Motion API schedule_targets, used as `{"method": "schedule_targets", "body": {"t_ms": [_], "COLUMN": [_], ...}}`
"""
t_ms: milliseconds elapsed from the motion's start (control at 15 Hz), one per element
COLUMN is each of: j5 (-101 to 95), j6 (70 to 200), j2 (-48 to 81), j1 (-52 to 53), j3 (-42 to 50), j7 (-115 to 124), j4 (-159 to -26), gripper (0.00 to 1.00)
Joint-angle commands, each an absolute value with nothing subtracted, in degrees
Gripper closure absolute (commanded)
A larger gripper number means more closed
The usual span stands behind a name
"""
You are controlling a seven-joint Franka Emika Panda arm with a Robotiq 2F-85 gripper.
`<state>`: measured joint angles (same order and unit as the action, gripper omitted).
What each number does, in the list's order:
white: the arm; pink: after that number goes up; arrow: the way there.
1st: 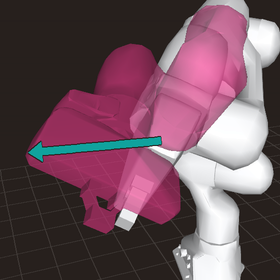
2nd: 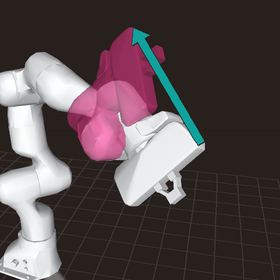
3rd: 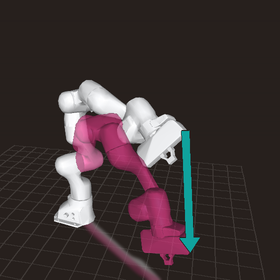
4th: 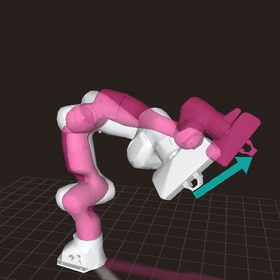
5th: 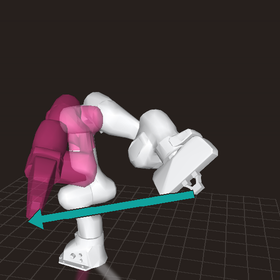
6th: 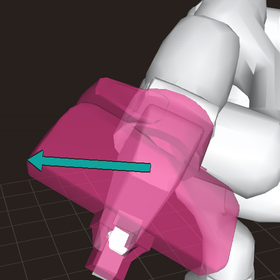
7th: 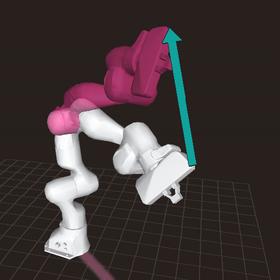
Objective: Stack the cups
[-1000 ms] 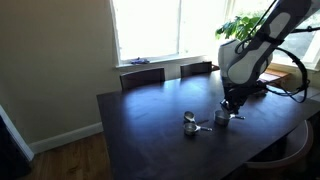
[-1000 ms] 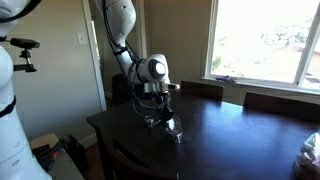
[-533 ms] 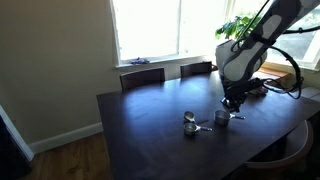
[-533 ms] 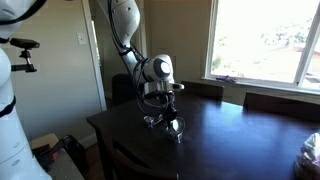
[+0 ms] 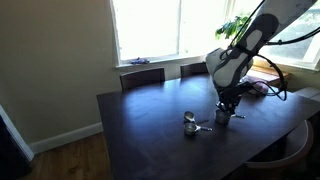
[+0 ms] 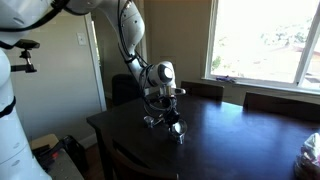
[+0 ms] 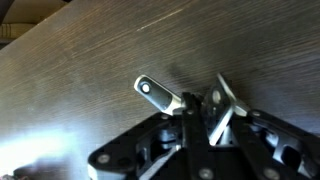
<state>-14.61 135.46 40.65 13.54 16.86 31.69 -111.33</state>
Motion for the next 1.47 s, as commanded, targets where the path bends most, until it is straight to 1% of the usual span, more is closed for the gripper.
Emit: {"method": "schedule_targets", "body": {"t_ms": [0,133,467,533,600,667,1133,1267,1333,1400], "j5": [-18.4,-21.7,-27.6,-29.2,-30.7,-32.3,-41.0,-42.3,-42.8,-43.3], "j6": [130.3,127.4,123.1,124.1,124.6,125.1,128.0,128.0,128.7,129.2], "j2": [41.7,41.8,40.3,40.6,41.0,41.5,41.5,40.3,38.9,38.1], "j1": [15.5,17.1,17.2,17.3,17.5,17.7,16.3,15.9,15.6,15.3], "j3": [17.9,19.2,18.2,18.1,18.3,18.4,16.3,15.5,15.1,14.6], "j7": [34.7,37.7,40.4,41.0,41.9,43.1,47.4,47.3,46.9,46.2], "j4": [-109.6,-109.5,-110.6,-110.7,-110.5,-110.2,-110.5,-111.7,-113.1,-114.0], "gripper": [0.93,0.94,0.94,0.69,0.68,0.63,0.17,0.05,0.02,0.00]}}
